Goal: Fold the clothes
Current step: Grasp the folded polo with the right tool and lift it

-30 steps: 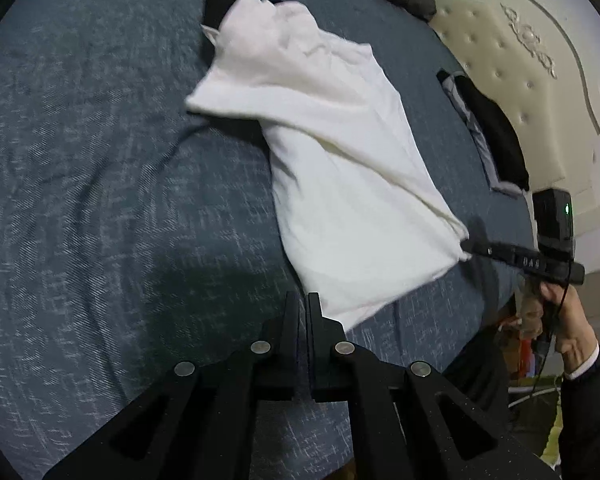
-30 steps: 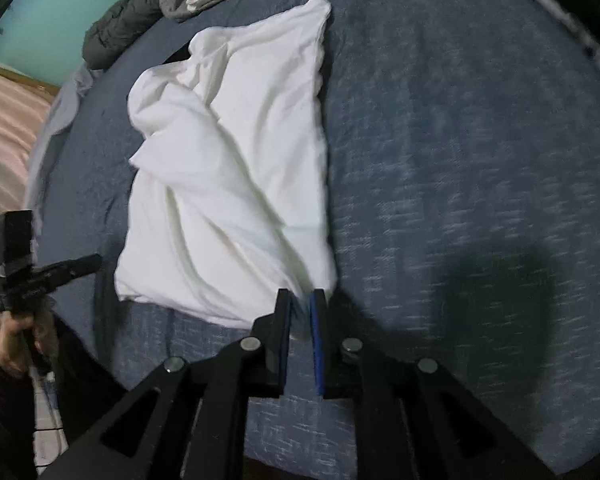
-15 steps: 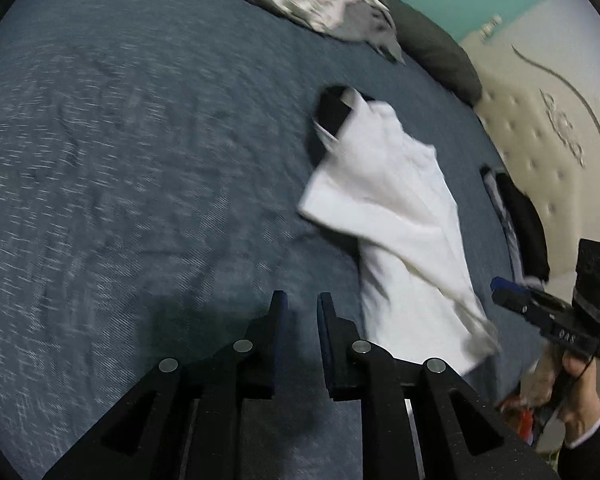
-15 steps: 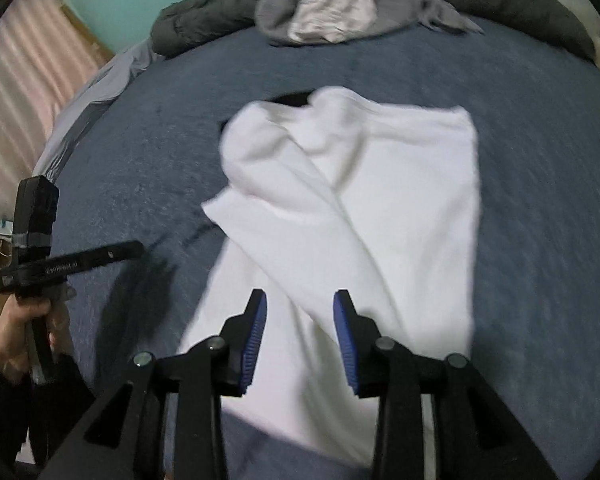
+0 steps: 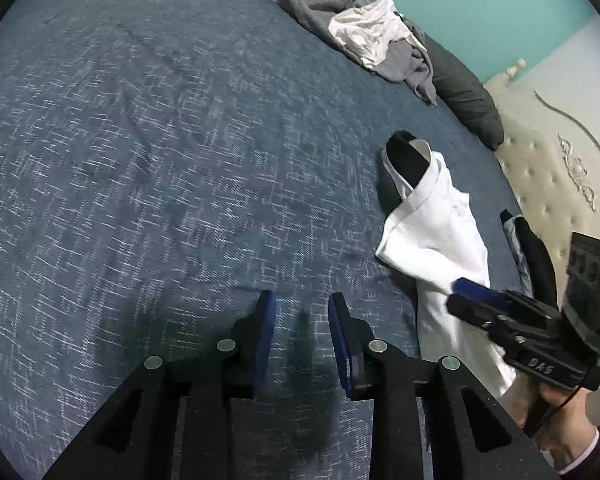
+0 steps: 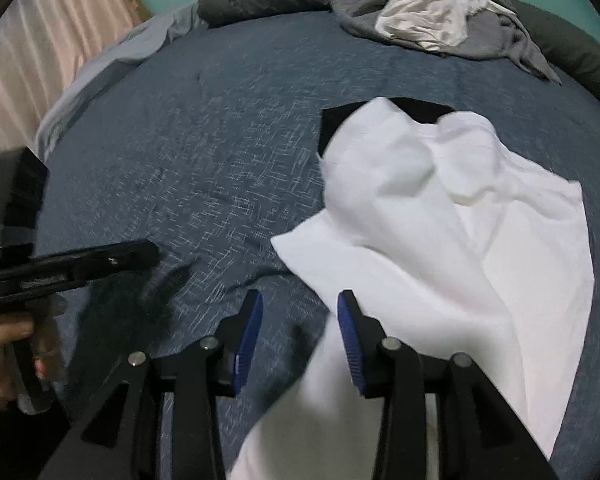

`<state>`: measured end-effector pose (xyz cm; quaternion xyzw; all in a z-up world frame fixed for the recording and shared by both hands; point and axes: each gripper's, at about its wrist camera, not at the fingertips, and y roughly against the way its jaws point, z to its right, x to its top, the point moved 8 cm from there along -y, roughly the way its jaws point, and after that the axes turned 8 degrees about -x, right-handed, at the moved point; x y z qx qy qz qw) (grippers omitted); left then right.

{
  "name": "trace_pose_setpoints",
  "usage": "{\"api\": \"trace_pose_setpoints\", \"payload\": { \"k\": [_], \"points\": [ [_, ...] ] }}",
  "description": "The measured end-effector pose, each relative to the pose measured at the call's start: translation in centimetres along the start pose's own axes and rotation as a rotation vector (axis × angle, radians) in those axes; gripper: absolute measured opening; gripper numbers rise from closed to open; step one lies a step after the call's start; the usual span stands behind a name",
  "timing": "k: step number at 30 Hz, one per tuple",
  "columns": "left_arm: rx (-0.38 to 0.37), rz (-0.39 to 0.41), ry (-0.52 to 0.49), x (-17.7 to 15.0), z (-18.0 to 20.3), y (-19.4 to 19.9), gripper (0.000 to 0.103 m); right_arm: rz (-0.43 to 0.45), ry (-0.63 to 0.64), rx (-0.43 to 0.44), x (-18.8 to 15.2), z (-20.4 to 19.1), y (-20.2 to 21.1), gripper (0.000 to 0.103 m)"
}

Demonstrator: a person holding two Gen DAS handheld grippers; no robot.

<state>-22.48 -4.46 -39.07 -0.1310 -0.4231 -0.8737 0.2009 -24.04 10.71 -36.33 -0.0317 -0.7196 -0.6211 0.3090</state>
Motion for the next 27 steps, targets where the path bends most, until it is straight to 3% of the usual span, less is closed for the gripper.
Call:
{"api": "trace_pose_setpoints", "payload": {
  "k": [10,11,12,14,16,21,27],
  "points": [
    [-0.030,0.001,0.013,0.3,-0.5,0.0,0.030,-0.021,0.122,-0.107,1.1,-1.3,-3.6,0.039],
    [-0.033,-0.002,0.013,0.3,-0.5,-0.1,0.030,-0.026,0.123,-0.114,1.0,-1.2,-3.8,0.035],
    [-0.036,-0.004,0.014,0.2,-0.4,-0.1,0.030,-0.033,0.122,-0.120,1.0,-1.1,-4.0,0.021],
    [-0.036,-0.002,0.017,0.3,-0.5,-0.1,0.030,-0.039,0.114,-0.129,0.9,-0.8,-3.9,0.012],
    [-0.035,0.000,0.020,0.3,-0.6,0.0,0.030,-0.030,0.103,-0.130,0.9,-0.4,-3.4,0.003],
    [-0.036,0.007,0.021,0.4,-0.5,0.1,0.030,0.056,0.053,-0.098,2.0,0.9,0.0,0.002],
    [-0.037,0.002,0.014,0.2,-0.1,-0.2,0.030,0.169,-0.101,-0.055,5.1,5.2,5.2,0.002]
  ]
}}
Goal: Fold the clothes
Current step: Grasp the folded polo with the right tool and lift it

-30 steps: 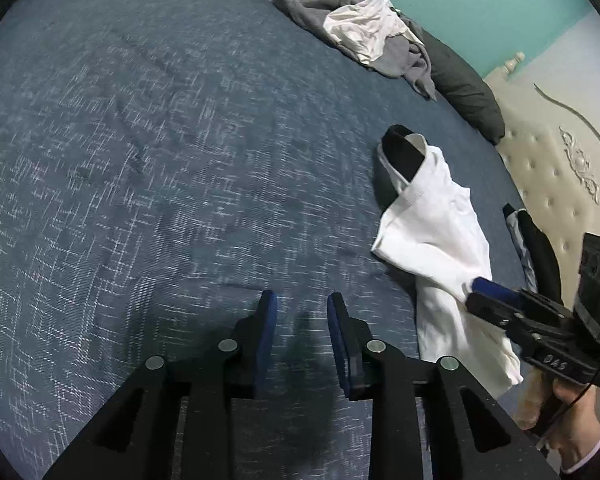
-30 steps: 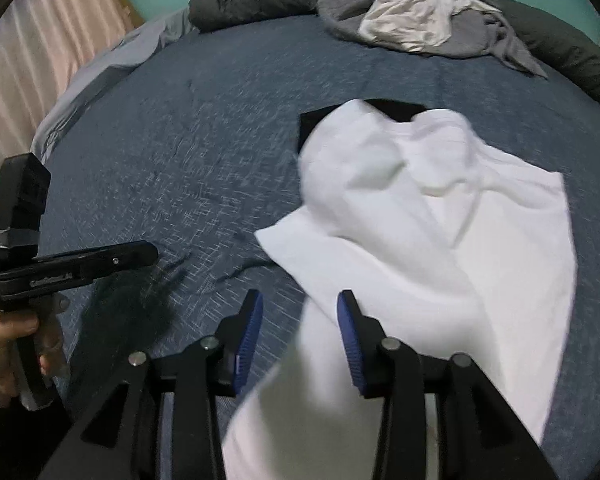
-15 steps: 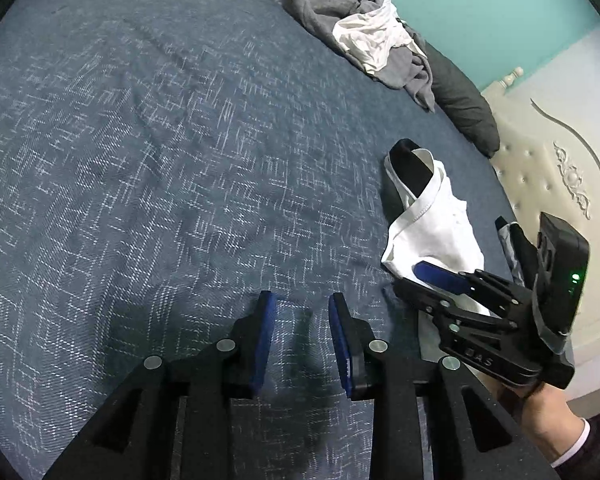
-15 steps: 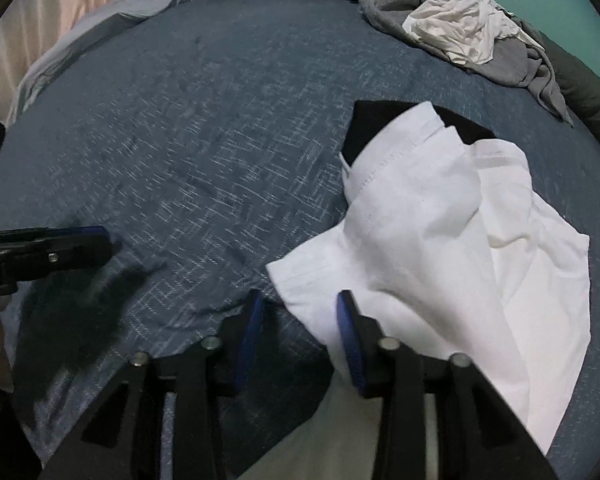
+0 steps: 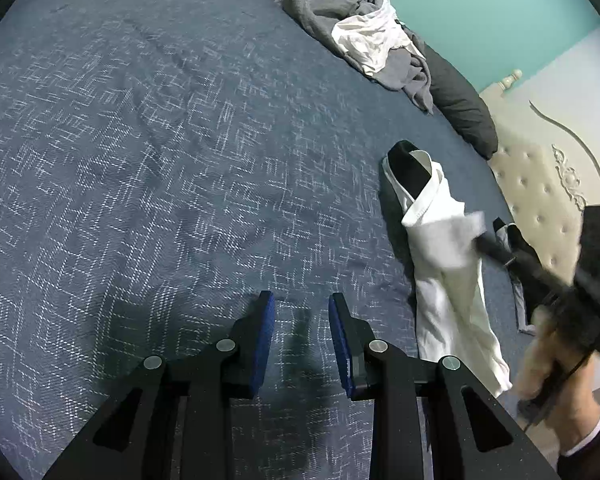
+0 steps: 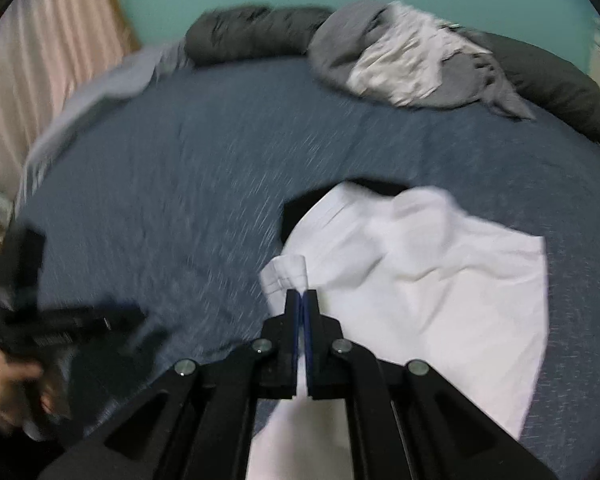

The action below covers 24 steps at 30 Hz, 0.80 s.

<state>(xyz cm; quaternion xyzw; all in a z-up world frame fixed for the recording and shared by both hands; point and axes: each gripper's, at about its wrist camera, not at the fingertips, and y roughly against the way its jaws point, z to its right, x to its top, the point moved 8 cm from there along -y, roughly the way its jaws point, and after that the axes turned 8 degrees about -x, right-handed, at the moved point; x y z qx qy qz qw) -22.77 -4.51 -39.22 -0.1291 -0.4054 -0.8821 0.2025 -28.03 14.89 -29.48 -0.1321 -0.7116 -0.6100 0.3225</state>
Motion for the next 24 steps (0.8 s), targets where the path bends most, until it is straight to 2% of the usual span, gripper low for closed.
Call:
{"api": "trace_pose_setpoints", "payload": {
  "k": [5,9,17,24],
  "points": [
    [0.000,-0.012,-0.007,-0.2,0.3,-0.6,0.030,0.043,-0.122,-0.059,1.9,7.0,1.8,0.002],
    [-0.004,-0.017,-0.021,-0.1,0.8,-0.8,0.030,0.054,-0.211,-0.102,2.6,11.7,1.5,0.002],
    [-0.004,-0.042,-0.025,-0.4,1.0,-1.8,0.030,0.004,-0.224,-0.222,2.0,17.9,-1.3,0.002],
    [-0.004,-0.057,-0.031,-0.2,1.2,-2.6,0.030,-0.029,-0.195,-0.280,1.8,20.3,-4.0,0.002]
  ]
}}
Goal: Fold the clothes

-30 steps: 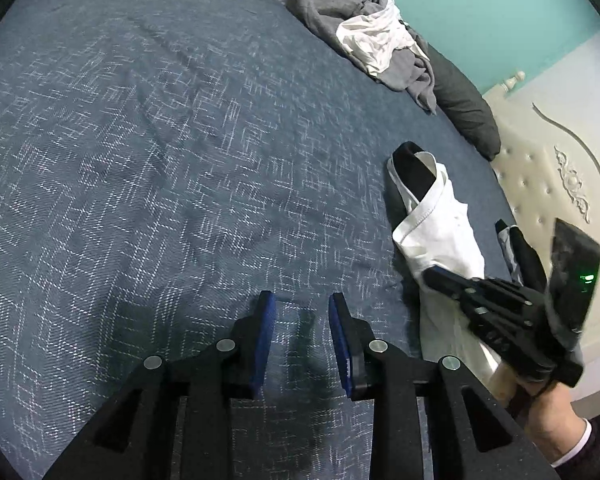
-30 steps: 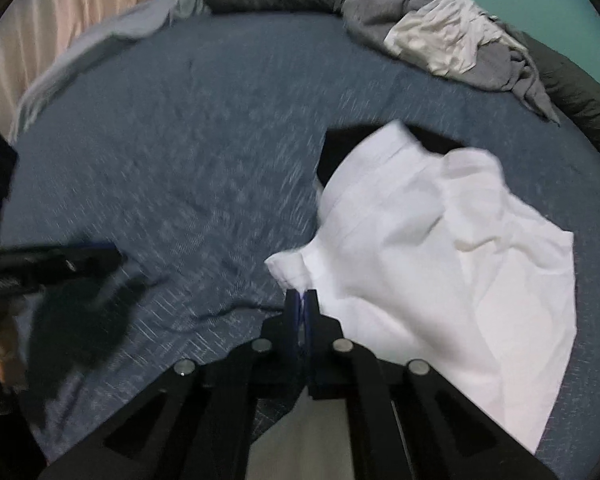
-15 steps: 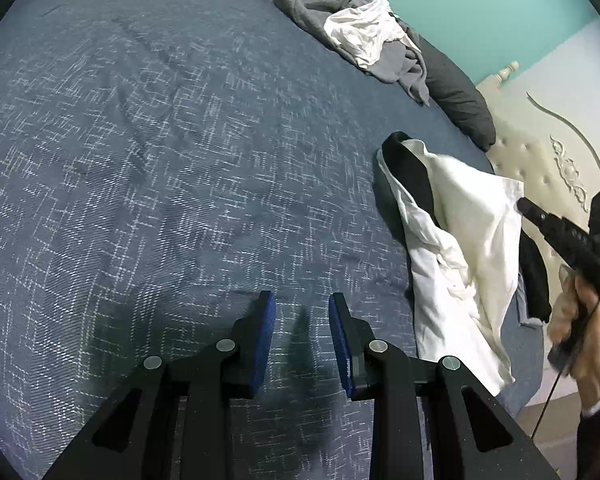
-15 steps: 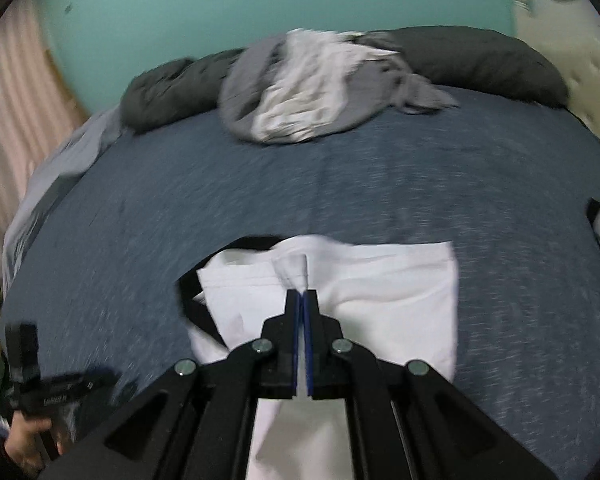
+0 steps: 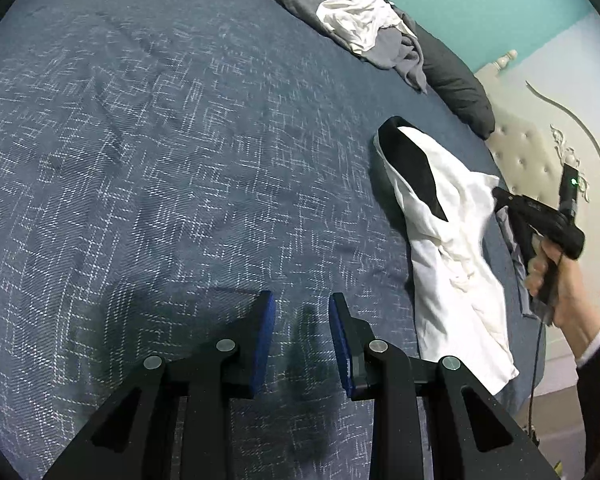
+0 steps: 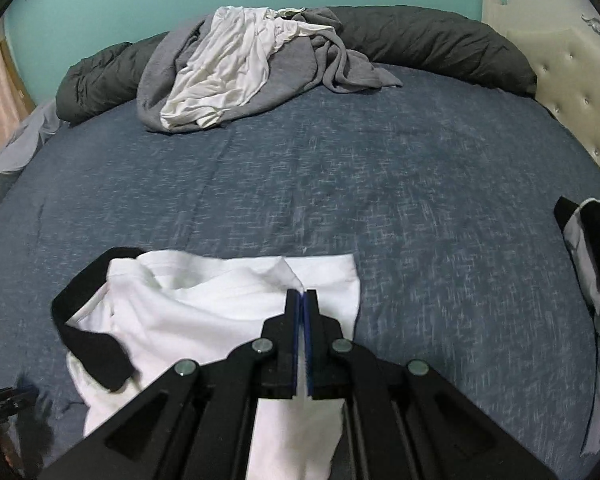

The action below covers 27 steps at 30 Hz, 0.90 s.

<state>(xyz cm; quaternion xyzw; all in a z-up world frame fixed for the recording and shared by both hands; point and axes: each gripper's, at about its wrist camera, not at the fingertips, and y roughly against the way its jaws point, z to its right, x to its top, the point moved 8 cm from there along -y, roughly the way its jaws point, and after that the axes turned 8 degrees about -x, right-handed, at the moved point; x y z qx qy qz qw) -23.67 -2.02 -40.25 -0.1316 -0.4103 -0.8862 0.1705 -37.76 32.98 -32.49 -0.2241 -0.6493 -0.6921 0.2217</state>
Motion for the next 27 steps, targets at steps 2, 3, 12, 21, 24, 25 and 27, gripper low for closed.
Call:
{"api": "trace_pose_setpoints", "payload": {
  "k": [2,3,12,21,24,25,27],
  "points": [
    [0.000,-0.004,-0.001,0.1,0.1,-0.2,0.030,-0.012,0.003,-0.013,0.1,0.3,-0.9,0.002],
    [-0.001,-0.005,-0.001,0.2,0.1,-0.3,0.030,-0.021,-0.003,-0.017,0.0,0.5,-1.4,0.002],
    [-0.008,-0.014,-0.006,0.5,0.5,-1.0,0.030,-0.015,-0.148,0.000,-0.1,3.1,-3.2,0.007],
    [-0.014,-0.017,-0.006,0.8,0.7,-1.6,0.030,-0.078,-0.019,0.063,-0.4,-0.4,-5.0,0.042],
    [-0.013,-0.017,-0.007,0.7,0.7,-1.6,0.030,-0.112,-0.017,0.068,-1.1,-0.8,-6.2,0.039],
    [-0.012,-0.016,-0.007,0.8,0.7,-1.6,0.030,-0.115,-0.014,0.068,-1.3,-0.9,-6.3,0.028],
    [-0.009,-0.014,-0.006,1.0,0.6,-1.6,0.031,-0.107,-0.005,0.068,-1.5,-1.1,-6.3,0.012]
  ]
}}
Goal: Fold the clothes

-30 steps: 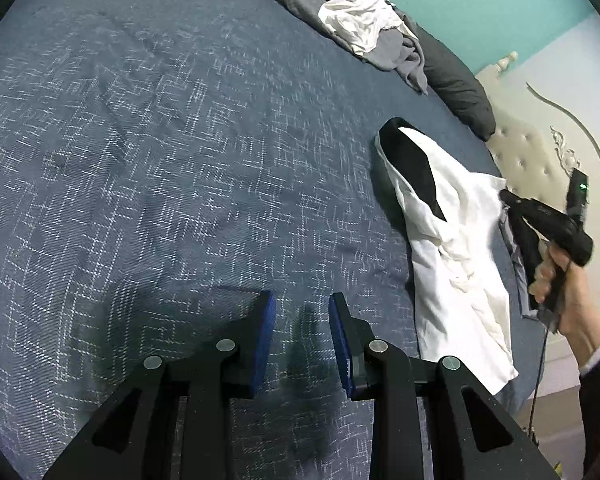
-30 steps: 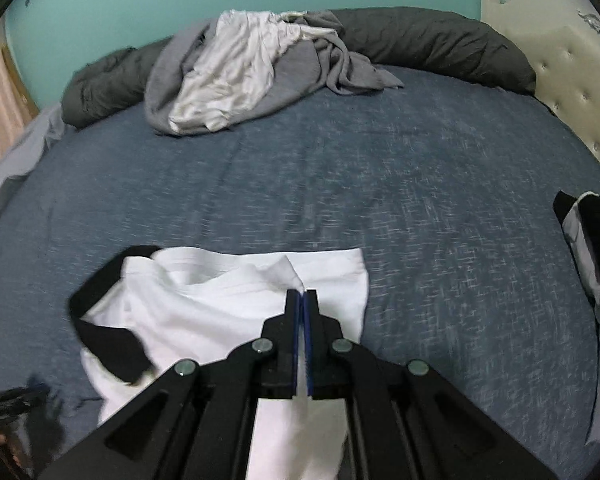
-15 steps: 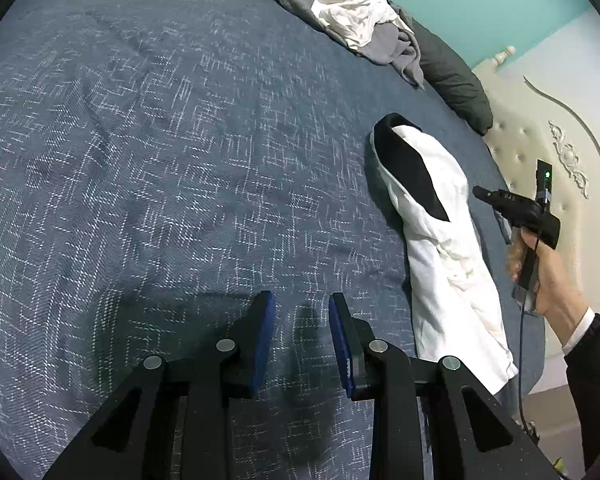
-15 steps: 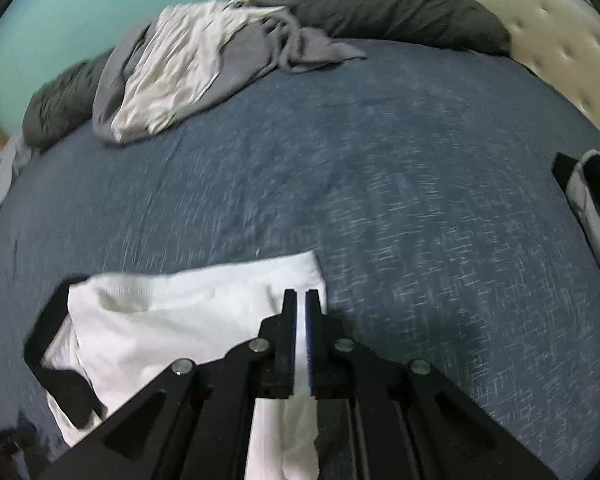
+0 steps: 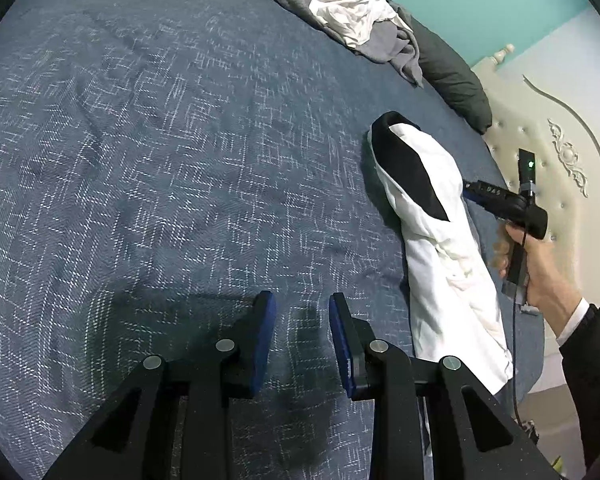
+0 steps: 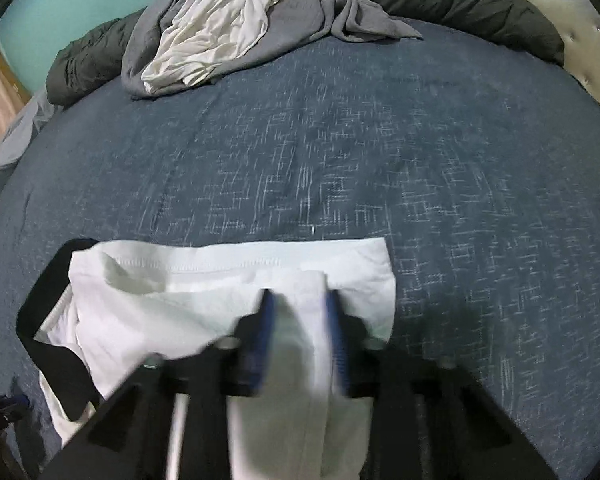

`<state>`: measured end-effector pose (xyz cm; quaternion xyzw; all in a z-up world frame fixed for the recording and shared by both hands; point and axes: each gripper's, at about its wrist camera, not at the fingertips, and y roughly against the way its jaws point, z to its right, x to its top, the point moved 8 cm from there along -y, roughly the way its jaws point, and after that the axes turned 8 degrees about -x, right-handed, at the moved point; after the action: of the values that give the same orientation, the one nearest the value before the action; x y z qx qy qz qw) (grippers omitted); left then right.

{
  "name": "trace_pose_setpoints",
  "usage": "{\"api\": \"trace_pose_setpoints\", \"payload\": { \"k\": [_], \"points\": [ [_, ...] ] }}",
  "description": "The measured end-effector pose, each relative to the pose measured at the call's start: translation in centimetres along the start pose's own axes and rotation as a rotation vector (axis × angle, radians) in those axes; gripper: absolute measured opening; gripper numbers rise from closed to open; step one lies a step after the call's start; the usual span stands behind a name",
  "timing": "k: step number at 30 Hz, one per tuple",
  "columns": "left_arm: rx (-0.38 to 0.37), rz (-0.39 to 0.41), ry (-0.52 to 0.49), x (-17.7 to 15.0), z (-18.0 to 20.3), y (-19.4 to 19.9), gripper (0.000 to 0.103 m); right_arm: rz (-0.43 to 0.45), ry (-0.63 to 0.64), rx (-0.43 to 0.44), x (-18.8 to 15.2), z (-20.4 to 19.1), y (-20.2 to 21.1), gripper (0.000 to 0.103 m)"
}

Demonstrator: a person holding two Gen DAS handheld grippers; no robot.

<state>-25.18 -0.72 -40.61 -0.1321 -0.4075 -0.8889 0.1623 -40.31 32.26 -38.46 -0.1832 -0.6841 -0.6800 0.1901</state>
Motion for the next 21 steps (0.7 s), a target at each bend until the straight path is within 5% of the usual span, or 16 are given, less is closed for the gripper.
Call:
{"api": "trace_pose_setpoints", "payload": {
  "k": [9,21],
  "points": [
    [0.002,0.003,-0.006,0.1,0.3,-0.2,0.034,0.162,-0.004,-0.089,1.4,2.0,4.4,0.005],
    [0.008,-0.001,-0.008,0.0,0.2,-0.2,0.034,0.014,-0.031,-0.102,1.1,3.1,-0.6,0.005]
  ]
}}
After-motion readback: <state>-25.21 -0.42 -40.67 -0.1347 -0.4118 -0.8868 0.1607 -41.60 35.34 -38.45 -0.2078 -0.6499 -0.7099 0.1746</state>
